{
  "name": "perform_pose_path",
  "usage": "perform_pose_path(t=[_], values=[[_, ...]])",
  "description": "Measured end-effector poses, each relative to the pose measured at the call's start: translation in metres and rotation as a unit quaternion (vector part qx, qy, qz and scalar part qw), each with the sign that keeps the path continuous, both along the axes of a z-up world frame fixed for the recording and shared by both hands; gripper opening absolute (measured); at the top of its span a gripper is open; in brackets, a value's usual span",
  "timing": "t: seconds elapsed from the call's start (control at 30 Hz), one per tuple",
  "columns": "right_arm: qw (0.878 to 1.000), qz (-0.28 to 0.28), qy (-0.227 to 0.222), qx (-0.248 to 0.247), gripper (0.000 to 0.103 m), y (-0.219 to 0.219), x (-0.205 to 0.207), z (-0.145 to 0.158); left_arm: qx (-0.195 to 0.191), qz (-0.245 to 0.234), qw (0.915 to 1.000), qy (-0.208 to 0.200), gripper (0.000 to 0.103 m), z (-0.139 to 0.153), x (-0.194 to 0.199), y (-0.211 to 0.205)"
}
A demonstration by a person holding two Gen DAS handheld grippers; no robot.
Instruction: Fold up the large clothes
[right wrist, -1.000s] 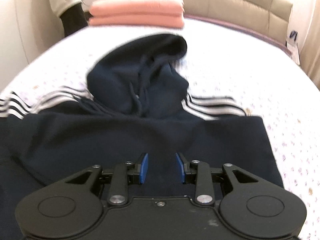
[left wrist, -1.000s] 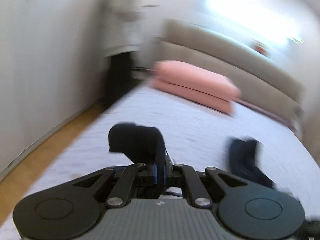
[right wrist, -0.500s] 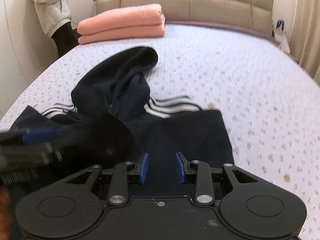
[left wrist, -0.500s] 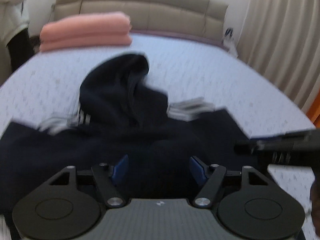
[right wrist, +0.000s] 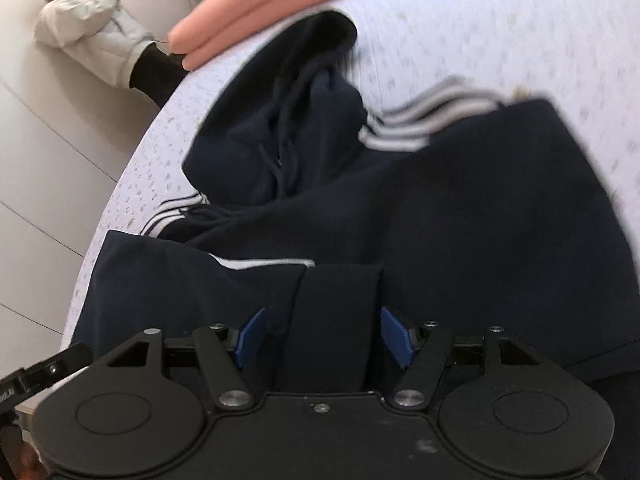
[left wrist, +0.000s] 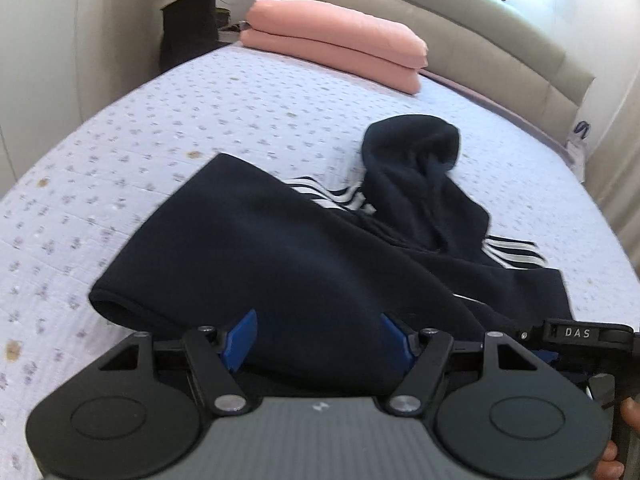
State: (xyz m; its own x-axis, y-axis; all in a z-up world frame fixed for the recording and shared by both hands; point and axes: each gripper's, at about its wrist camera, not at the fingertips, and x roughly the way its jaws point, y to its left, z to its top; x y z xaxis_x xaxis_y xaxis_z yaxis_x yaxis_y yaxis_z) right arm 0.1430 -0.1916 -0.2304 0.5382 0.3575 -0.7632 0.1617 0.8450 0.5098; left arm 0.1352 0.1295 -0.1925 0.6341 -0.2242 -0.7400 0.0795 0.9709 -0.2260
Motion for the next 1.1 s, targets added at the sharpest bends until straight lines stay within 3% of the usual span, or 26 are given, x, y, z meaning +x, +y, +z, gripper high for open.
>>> perform_pose_path(t=[0.03,0.07,0.1,0.23,0.33,0.47,0.53,0.63,0.67,0.7,0.73,0.83,0.93,1.03,1.1], values=[[1.0,0.016,-0.003,0.0,0.061,0.006,0.002,-0.002,0.003,0.0,1.0,-0.001,0.069,0.0,0.001,0.0],[0.999,0.036,-0.011,-0.011,0.034,0.014,0.003,0.002,0.006,0.0,1.0,-0.001,0.068,0.002,0.0,0.0],[0.998,0.054,-0.02,-0.016,0.014,0.021,0.004,0.007,0.011,0.001,0.9999,-0.003,0.067,0.003,-0.001,0.0],[0.99,0.06,-0.08,-0.1,0.013,0.025,-0.003,0.046,0.018,-0.007,0.9997,-0.016,0.063,0.011,0.0,-0.009],[0.982,0.021,-0.108,-0.156,0.012,0.0,-0.017,0.079,0.02,-0.02,0.999,-0.034,0.061,0.019,0.008,-0.02],[0.963,-0.047,-0.114,-0.239,0.012,-0.047,-0.033,0.103,0.039,-0.029,0.9978,-0.044,0.061,0.021,0.024,-0.038],[0.966,-0.065,-0.09,-0.235,0.014,-0.07,-0.033,0.095,0.071,-0.018,0.9971,-0.02,0.061,0.007,0.037,-0.05],[0.975,-0.05,-0.037,-0.213,0.035,-0.086,-0.021,0.057,0.141,-0.013,0.9884,0.055,0.058,-0.034,0.058,-0.065],[0.974,-0.052,-0.015,-0.219,0.054,-0.091,-0.017,0.042,0.16,-0.017,0.985,0.064,0.058,-0.044,0.06,-0.069],[0.972,-0.057,0.011,-0.228,0.06,-0.097,-0.015,0.03,0.172,-0.024,0.9833,0.055,0.058,-0.046,0.058,-0.072],[0.971,-0.066,0.032,-0.229,0.06,-0.104,-0.014,0.023,0.18,-0.033,0.9822,0.045,0.058,-0.043,0.055,-0.075],[0.977,-0.1,0.012,-0.19,0.061,-0.123,-0.031,0.036,0.126,-0.046,0.9907,0.025,0.058,-0.023,0.048,-0.068],[0.965,-0.107,-0.042,-0.235,0.061,-0.111,-0.042,0.067,0.071,-0.035,0.9969,-0.006,0.057,0.001,0.046,-0.06],[0.961,-0.079,-0.097,-0.248,0.058,-0.091,-0.035,0.085,0.04,-0.027,0.9985,-0.025,0.053,0.014,0.053,-0.059],[0.961,-0.05,-0.098,-0.255,0.031,-0.079,-0.024,0.081,0.053,-0.034,0.9979,-0.019,0.042,0.01,0.062,-0.066]])
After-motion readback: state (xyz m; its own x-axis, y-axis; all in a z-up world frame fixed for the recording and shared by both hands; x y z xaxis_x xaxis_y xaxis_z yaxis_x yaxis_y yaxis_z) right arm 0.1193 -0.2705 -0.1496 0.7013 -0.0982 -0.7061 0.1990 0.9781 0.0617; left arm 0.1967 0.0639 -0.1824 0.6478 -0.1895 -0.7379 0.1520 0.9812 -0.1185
